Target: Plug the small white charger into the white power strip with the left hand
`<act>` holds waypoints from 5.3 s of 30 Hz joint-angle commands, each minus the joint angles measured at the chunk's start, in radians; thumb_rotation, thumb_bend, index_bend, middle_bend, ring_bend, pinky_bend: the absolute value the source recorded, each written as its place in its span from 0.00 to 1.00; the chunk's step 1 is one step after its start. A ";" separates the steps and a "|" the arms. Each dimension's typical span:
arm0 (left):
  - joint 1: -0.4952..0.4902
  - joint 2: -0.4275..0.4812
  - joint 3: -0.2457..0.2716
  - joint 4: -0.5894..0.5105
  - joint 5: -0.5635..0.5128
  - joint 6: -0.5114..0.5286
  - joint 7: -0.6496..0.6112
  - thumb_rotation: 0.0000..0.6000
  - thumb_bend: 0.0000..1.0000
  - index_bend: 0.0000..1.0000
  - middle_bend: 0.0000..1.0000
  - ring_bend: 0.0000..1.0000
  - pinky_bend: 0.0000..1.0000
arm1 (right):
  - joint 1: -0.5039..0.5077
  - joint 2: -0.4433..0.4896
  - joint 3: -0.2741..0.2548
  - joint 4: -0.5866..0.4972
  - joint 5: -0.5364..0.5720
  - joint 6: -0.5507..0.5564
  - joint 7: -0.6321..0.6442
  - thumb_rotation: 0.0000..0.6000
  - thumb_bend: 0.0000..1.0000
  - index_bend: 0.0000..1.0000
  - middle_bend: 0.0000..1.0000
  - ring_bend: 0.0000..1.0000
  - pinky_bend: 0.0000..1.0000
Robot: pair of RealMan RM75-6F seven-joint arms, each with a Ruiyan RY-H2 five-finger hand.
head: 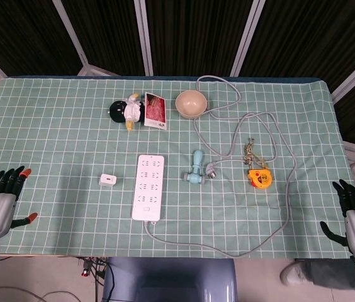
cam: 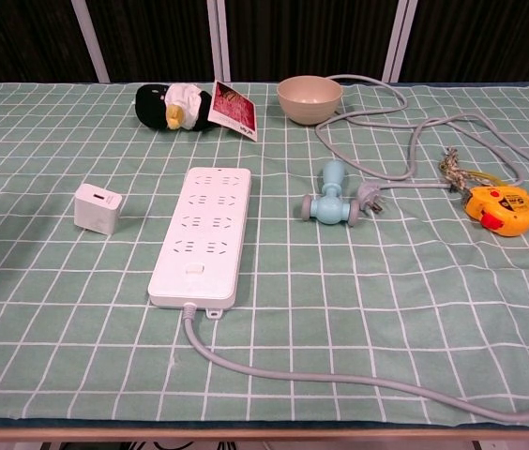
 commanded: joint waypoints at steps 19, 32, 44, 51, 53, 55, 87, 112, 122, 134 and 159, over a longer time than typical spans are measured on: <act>-0.313 -0.005 -0.186 -0.292 -0.469 -0.310 0.427 1.00 0.12 0.16 0.11 0.00 0.00 | 0.000 0.021 -0.002 -0.014 0.012 -0.021 0.049 1.00 0.35 0.00 0.00 0.00 0.00; -0.505 -0.177 -0.186 -0.231 -0.739 -0.276 0.659 1.00 0.19 0.26 0.24 0.00 0.00 | 0.002 0.034 -0.003 -0.025 0.023 -0.039 0.076 1.00 0.35 0.00 0.00 0.00 0.00; -0.578 -0.271 -0.151 -0.147 -0.837 -0.253 0.704 1.00 0.26 0.33 0.29 0.00 0.00 | 0.003 0.038 -0.003 -0.029 0.028 -0.044 0.083 1.00 0.35 0.00 0.00 0.00 0.00; -0.600 -0.304 -0.146 -0.103 -0.870 -0.266 0.682 1.00 0.26 0.34 0.30 0.00 0.00 | 0.003 0.039 -0.003 -0.030 0.029 -0.046 0.084 1.00 0.35 0.00 0.00 0.00 0.00; -0.607 -0.315 -0.141 -0.092 -0.871 -0.267 0.679 1.00 0.27 0.34 0.30 0.00 0.00 | 0.003 0.039 -0.002 -0.030 0.030 -0.046 0.085 1.00 0.35 0.00 0.00 0.00 0.00; -0.611 -0.325 -0.136 -0.083 -0.871 -0.268 0.675 1.00 0.28 0.35 0.31 0.00 0.00 | 0.003 0.039 -0.002 -0.030 0.030 -0.046 0.085 1.00 0.35 0.00 0.00 0.00 0.00; -0.592 -0.293 -0.164 -0.136 -0.653 -0.197 0.466 1.00 0.51 0.58 0.55 0.11 0.04 | 0.002 0.039 -0.002 -0.033 0.035 -0.047 0.081 1.00 0.35 0.00 0.00 0.00 0.00; -0.680 -0.413 -0.231 -0.058 -0.640 -0.282 0.362 1.00 0.51 0.60 0.57 0.13 0.04 | 0.006 0.048 0.003 -0.042 0.062 -0.072 0.105 1.00 0.35 0.00 0.00 0.00 0.00; -0.694 -0.453 -0.227 0.017 -0.672 -0.300 0.354 1.00 0.51 0.60 0.57 0.13 0.04 | 0.008 0.053 0.004 -0.049 0.073 -0.082 0.103 1.00 0.35 0.00 0.00 0.00 0.00; -0.714 -0.486 -0.241 0.058 -0.736 -0.309 0.370 1.00 0.51 0.60 0.57 0.13 0.04 | 0.008 0.053 0.005 -0.050 0.077 -0.084 0.105 1.00 0.35 0.00 0.00 0.00 0.00; -0.732 -0.521 -0.241 0.082 -0.745 -0.324 0.355 1.00 0.51 0.60 0.57 0.13 0.04 | 0.008 0.054 0.004 -0.049 0.076 -0.086 0.110 1.00 0.35 0.00 0.00 0.00 0.00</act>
